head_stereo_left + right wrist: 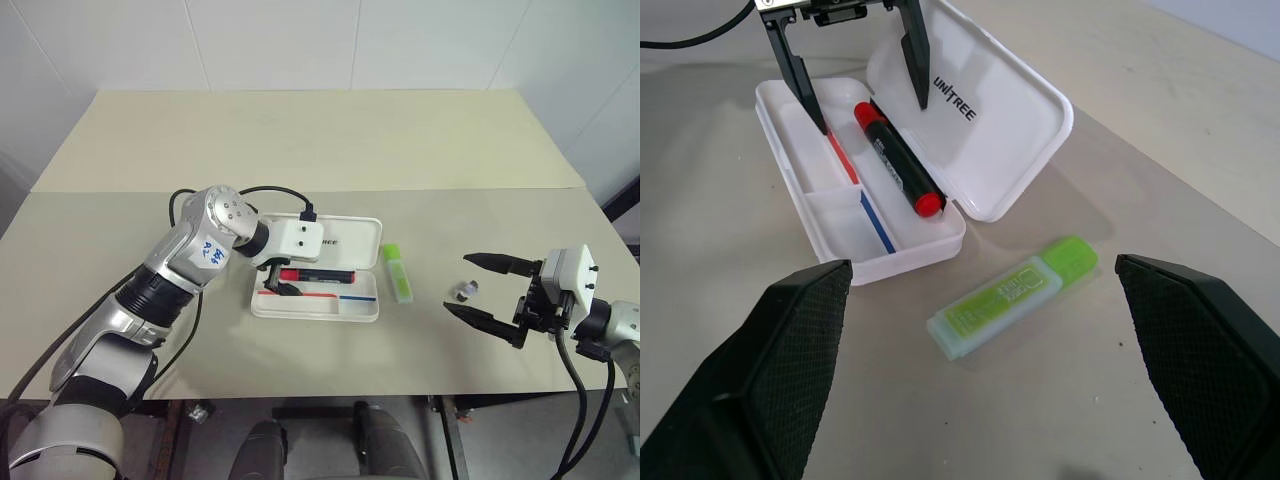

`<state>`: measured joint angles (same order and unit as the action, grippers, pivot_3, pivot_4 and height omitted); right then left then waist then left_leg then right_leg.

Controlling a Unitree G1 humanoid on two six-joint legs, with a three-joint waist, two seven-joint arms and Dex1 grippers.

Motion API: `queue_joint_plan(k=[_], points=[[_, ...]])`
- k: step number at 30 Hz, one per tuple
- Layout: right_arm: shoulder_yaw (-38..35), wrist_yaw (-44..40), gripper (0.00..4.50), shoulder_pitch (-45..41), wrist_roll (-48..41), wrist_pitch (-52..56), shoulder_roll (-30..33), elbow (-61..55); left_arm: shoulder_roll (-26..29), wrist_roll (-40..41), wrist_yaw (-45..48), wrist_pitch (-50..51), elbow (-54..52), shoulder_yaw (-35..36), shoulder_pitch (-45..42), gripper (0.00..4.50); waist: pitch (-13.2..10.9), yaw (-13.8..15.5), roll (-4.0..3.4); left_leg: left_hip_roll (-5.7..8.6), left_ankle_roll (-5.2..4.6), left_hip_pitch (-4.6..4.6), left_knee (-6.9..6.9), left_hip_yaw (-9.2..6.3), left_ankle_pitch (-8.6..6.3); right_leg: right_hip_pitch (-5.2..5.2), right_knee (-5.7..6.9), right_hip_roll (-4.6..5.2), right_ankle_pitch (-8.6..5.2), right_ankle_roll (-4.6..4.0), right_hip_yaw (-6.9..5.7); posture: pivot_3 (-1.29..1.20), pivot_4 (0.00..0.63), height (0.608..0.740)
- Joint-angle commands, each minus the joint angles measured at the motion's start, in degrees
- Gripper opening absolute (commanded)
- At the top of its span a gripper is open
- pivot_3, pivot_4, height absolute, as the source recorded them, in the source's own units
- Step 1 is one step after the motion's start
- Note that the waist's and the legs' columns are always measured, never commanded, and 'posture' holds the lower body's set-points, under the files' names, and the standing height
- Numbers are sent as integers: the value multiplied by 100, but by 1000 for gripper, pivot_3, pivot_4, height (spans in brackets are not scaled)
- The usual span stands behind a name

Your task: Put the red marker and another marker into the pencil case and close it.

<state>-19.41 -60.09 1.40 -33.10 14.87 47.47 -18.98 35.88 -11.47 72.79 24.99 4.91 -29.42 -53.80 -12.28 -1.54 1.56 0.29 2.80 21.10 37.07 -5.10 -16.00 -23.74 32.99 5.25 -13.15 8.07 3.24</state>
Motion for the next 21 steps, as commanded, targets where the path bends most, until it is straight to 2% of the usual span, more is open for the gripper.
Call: queue_joint_plan(k=[1, 5, 11, 14, 17, 21], points=[[-62, 73, 4500, -83, -2, -44, -6, -105, -99, 230, 11, -95, -391, 232, 38, 4460, 0, 1, 0, 0, 0, 0, 0, 0, 0, 0, 0, 0, 0, 0, 0, 0, 150, 740], [137, 255, 4500, -183, 117, 42, -67, -76, -265, 879, 220, -84, -846, 512, 198, 4460, 0, 6, 0, 1, 0, 3, 2, 0, 0, 0, -3, 2, 0, 0, 0, 0, 150, 740], [537, 978, 4500, -388, 462, 413, -358, 45, -126, 1325, 365, -38, -1170, 693, 459, 4460, 1, -9, -2, -1, 0, -6, 0, 1, 0, 1, 8, 0, -2, -4, 0, 0, 150, 740], [803, 1388, 4500, -483, 725, 511, -610, 85, -107, 1523, 367, 4, -1270, 804, 556, 4460, 1, -3, -1, -1, 0, -5, 4, 2, 1, 0, 7, 0, -8, -22, 1, 0, 150, 740], [1077, 1894, 4500, -570, 901, 708, -1020, 36, -36, 2066, 638, -139, -1398, 1086, 753, 4460, 1, -11, -1, 0, 1, -3, 5, 3, 1, 0, 2, 2, -7, -23, 4, 0, 150, 740], [1494, 2674, 4500, -924, 1433, 898, -1595, 449, -32, 2702, 994, -981, -1028, 1667, 979, 4460, 1, -17, -3, -2, 1, -5, -2, 3, 1, -3, 4, 1, -7, -23, 3, 0, 150, 740]])
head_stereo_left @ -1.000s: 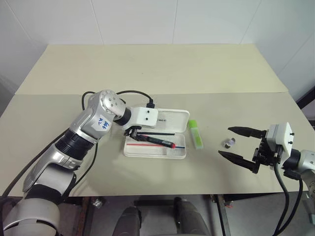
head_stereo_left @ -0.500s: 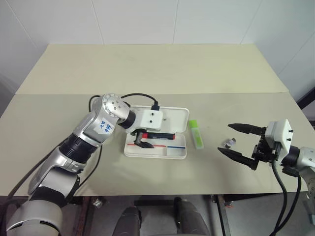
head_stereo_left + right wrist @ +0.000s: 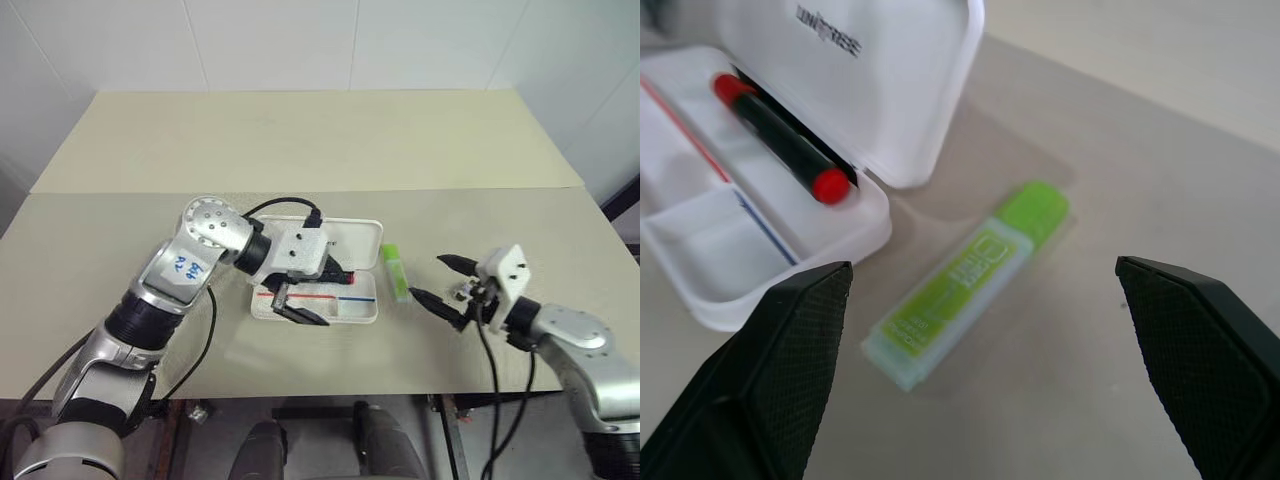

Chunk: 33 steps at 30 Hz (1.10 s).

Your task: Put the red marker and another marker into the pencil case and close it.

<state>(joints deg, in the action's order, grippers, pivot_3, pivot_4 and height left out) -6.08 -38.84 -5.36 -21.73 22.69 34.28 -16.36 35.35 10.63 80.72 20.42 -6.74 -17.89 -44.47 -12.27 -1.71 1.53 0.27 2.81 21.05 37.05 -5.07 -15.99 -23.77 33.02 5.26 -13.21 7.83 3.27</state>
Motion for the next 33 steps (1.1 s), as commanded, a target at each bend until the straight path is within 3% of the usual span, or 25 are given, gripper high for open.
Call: queue_joint_plan(k=[1, 7, 16, 20, 27, 33], points=[[232, 679, 4500, -337, 365, 170, -408, 269, -3, 658, 257, -672, 274, 685, 68, 4460, 0, 5, 0, 0, 1, 0, 3, 0, 0, 0, 1, 0, 1, -2, 0, 0, 150, 740], [512, 907, 4500, -594, 555, 459, -758, 518, 520, 644, 780, -1289, 1141, 895, 161, 4460, 1, 10, -2, 1, 1, 0, 3, 0, 1, -1, 1, 1, 4, -6, 0, 0, 150, 740], [598, 1061, 4500, -746, 704, 1029, -786, 670, 1093, 637, 854, -1833, 1948, 1011, 114, 4460, 2, 18, -1, 1, 1, 4, 0, -2, 1, -1, -4, 1, 11, 7, -4, 0, 150, 740], [564, 1088, 3533, -784, 663, 1155, -819, 660, 1140, 649, 780, -1867, 1984, 1028, 83, 4500, 2, 17, 0, 1, 1, 2, 3, -2, 1, 1, -4, 1, 10, 5, -3, 0, 150, 740], [504, 1032, 1149, -861, 668, 1067, -767, 613, 1102, 690, 716, -1941, 2077, 1073, 17, 4500, 2, 9, 0, 0, 1, 2, -2, -2, 1, -1, -2, 0, 12, 10, -4, 0, 150, 740], [379, 998, 1126, -874, 638, 837, -724, 402, 1010, 761, 676, -1915, 2091, 1099, -33, 4500, 2, 9, -1, 0, 0, 3, -1, -2, 1, -2, -2, 0, 12, 9, -4, 0, 150, 740]])
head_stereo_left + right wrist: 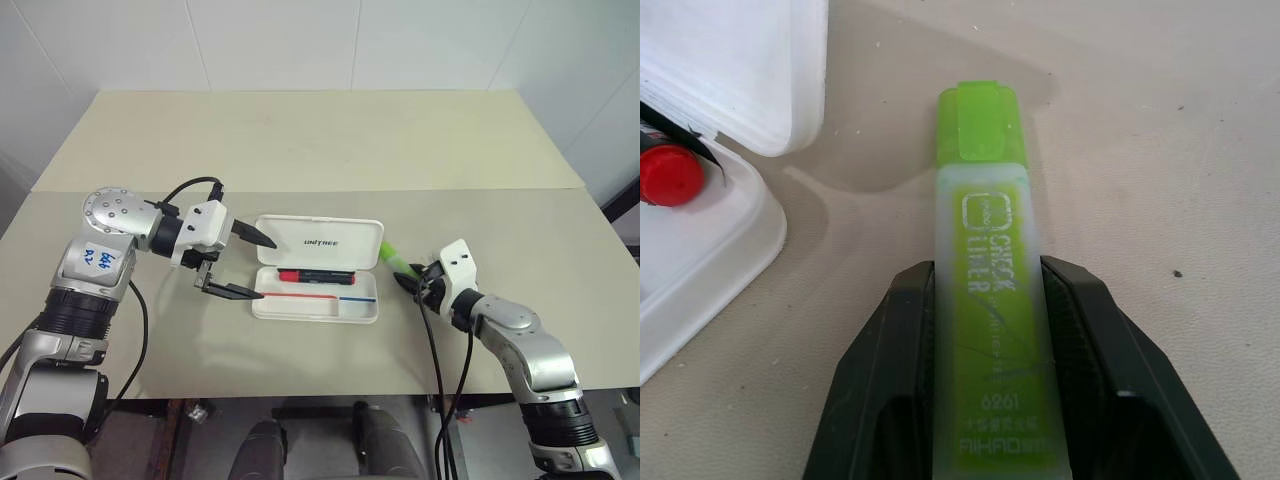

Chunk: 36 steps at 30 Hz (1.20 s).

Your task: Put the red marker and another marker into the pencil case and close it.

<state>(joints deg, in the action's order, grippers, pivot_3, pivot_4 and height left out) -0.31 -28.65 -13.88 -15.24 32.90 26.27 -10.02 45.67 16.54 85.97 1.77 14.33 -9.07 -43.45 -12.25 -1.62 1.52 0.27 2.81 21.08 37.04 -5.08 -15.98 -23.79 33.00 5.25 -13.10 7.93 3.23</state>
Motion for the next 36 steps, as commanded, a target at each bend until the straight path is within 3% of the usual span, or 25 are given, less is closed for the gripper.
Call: queue_joint_plan(k=[1, 14, 19, 30, 36], points=[[-241, 4, 1126, -45, -10, -208, 91, -285, -46, 219, 165, -37, 9, 245, -143, 4500, 0, 0, 0, 0, 0, 0, 0, 0, 0, 0, -1, 0, 0, 0, 0, 0, 150, 740], [-1135, 410, 1126, -732, -172, -552, 94, -594, -53, 621, 369, -198, 648, 631, -17, 4500, -1, -6, -2, -4, 0, 2, -13, 0, 0, -15, 11, -1, 8, 16, -6, 0, 150, 740], [-1209, 170, 1126, -1130, -593, -196, 313, -1100, -227, 1292, 506, -143, 828, 1184, 196, 4500, -3, -13, -4, -4, 0, 11, -14, 5, 0, -23, 11, 1, 10, 19, -3, 0, 150, 740], [-331, -799, 1126, -1408, -2565, 2016, 1354, -2994, 456, 2559, 653, 622, 1099, 1200, 917, 4500, -2, -15, -4, -11, -3, 14, -44, 6, -2, -71, 60, 0, 0, 7, -5, 0, 150, 740], [1182, -758, 1126, -1824, -2170, 2426, 1301, -2851, 854, 2692, 653, 335, 1176, 794, 1317, 4500, -2, -8, -3, -12, -3, 15, -50, 10, -2, -74, 49, 4, -14, -17, -8, 0, 150, 740]])
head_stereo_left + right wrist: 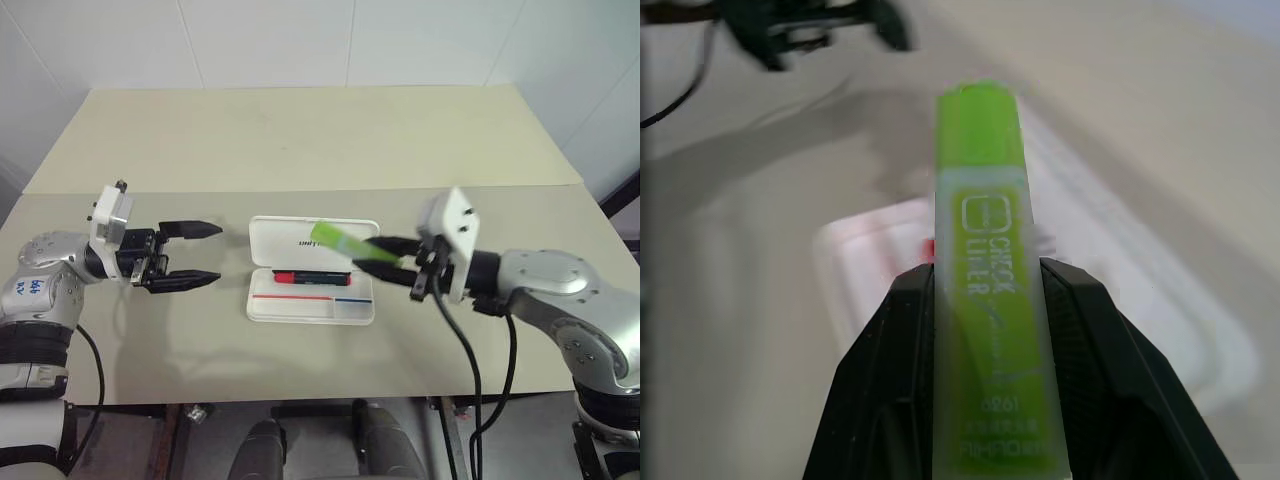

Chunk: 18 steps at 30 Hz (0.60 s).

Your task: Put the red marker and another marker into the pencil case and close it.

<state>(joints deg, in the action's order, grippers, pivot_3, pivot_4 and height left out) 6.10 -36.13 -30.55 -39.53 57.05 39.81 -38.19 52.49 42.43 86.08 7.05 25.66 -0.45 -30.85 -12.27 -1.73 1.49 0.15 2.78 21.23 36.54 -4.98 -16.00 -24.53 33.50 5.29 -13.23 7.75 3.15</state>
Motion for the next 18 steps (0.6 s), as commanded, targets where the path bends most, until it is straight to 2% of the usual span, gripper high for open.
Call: queue_joint_plan(k=[1, 4, 6, 9, 12, 18], points=[[860, -42, 1126, -192, 455, -80, -89, 82, 153, 61, 642, -243, 73, -63, 93, 4500, 1, 5, 2, 0, 0, 1, 0, 2, 0, -1, -1, 1, -4, -7, 0, 0, 150, 740], [1611, -135, 1126, -322, 993, -380, -271, 525, 73, 53, 642, -272, -9, 12, 239, 4500, 3, 9, 5, 1, 0, 2, -2, 3, 0, -2, -4, 1, -34, -62, -1, 0, 150, 740], [1965, -328, 1126, -442, 1263, -646, -386, 759, 27, 84, 642, -239, -158, 92, 364, 4500, 3, 6, 5, 1, 0, 4, -4, 9, 0, -6, -2, 3, -33, -60, 1, 0, 150, 740], [2149, -514, 1126, -661, 1414, -812, -648, 1044, 34, 121, 642, -201, -316, 236, 560, 4500, 3, 4, 5, 1, 0, 4, -8, 10, 0, -8, 0, 2, -23, -41, 0, 0, 150, 740], [2272, -677, 1126, -798, 1625, -980, -796, 1328, 82, 175, 642, -141, -470, 350, 764, 4500, 3, -11, 6, -1, 0, 2, -16, 10, 0, -12, 2, 0, 10, 18, 0, 0, 150, 740], [2314, -1059, 1126, -933, 1913, -1311, -950, 1752, 106, 127, 642, -6, -626, 623, 990, 4500, 3, -4, 6, -3, 0, 2, -27, 9, 0, -19, 2, -1, 8, 15, -3, 0, 150, 740]])
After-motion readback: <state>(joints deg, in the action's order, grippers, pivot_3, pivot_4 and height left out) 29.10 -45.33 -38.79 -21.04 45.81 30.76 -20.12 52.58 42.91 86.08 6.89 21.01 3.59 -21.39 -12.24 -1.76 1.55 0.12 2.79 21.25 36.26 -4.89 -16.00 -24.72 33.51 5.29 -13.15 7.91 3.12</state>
